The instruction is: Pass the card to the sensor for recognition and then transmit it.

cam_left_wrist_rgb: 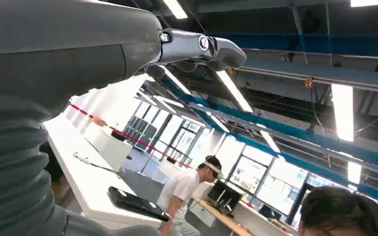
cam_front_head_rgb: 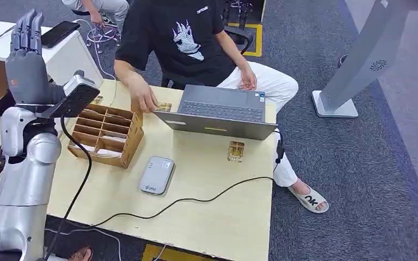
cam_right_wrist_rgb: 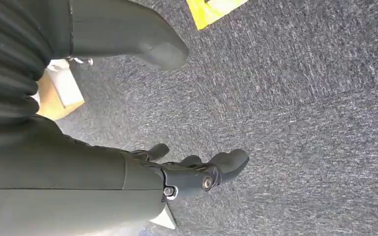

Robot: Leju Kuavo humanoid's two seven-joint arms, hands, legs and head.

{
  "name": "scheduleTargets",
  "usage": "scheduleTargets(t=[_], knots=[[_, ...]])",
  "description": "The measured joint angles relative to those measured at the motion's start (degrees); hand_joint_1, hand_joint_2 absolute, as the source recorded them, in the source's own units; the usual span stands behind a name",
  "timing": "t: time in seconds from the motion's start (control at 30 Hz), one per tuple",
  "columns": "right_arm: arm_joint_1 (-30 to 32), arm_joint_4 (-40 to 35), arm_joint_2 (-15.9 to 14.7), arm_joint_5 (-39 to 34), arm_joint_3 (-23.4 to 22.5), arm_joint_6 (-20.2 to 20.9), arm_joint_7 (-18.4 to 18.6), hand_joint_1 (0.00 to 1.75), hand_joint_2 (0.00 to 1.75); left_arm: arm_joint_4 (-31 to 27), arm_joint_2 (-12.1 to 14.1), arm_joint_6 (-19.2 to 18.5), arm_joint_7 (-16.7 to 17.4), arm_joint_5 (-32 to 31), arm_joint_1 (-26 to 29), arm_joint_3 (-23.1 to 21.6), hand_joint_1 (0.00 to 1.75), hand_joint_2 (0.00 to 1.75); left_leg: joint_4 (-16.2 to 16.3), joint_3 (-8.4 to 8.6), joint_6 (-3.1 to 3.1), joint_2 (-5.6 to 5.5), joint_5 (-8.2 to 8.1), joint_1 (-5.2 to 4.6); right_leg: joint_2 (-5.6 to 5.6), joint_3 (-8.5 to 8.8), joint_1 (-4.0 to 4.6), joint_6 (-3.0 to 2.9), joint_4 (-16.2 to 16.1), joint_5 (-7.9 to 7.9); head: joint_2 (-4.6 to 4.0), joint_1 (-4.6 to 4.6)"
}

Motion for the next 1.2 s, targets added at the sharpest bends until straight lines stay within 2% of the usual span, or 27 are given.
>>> scheduleTargets(t=[0.37,0.53,1.0,1.07,1.13,1.2], knots=[[0.0,0.0,0.0,0.1,-0.1,0.2,0.0,0.00,1.75,-3.5,-0.8,-0.2,-0.6,1.6,2.7,0.0,0.00,1.75,0.0,0.00,0.00,0.00,0.00,0.00,0.00,0.01,0.00,0.00,0.0,0.00,0.02,0.00],[0.0,0.0,0.0,0.0,-0.6,0.0,-0.1,0.00,1.75,-5.2,-0.4,-4.9,-0.6,4.2,5.7,0.0,0.00,1.75,0.0,0.01,0.00,0.01,0.00,0.00,0.01,0.00,0.00,0.00,0.0,0.00,0.02,-0.02],[0.2,0.0,0.0,-0.1,-1.4,0.0,0.0,0.00,1.75,-7.1,0.2,-5.8,-0.3,4.5,8.0,0.0,0.00,1.75,0.0,0.01,0.00,-0.01,0.00,0.00,0.00,0.02,0.00,0.00,0.0,0.00,0.00,0.00],[0.1,0.0,0.0,-0.7,-1.4,-0.2,0.4,0.00,1.75,-7.5,0.5,-7.7,-0.4,4.3,8.5,0.0,0.00,1.75,0.0,-0.02,0.00,-0.01,-0.01,0.00,0.01,0.13,0.00,0.00,0.0,0.00,0.02,0.02],[0.1,0.0,0.5,-2.1,-2.2,-0.8,1.0,0.00,1.75,-12.3,3.3,-11.7,-0.7,2.7,13.9,-0.8,0.00,1.75,-0.1,0.32,-0.09,0.38,-0.14,-0.04,0.46,0.17,-0.05,-0.01,0.0,-0.01,0.00,0.07],[0.6,0.0,0.9,-2.7,-3.0,-1.2,1.0,0.00,1.75,-17.2,5.2,-11.3,-0.8,1.7,20.6,-1.6,0.00,1.75,-0.1,0.35,-0.10,0.53,-0.22,-0.03,0.66,0.10,-0.04,-0.05,0.0,-0.07,0.00,-0.15]])
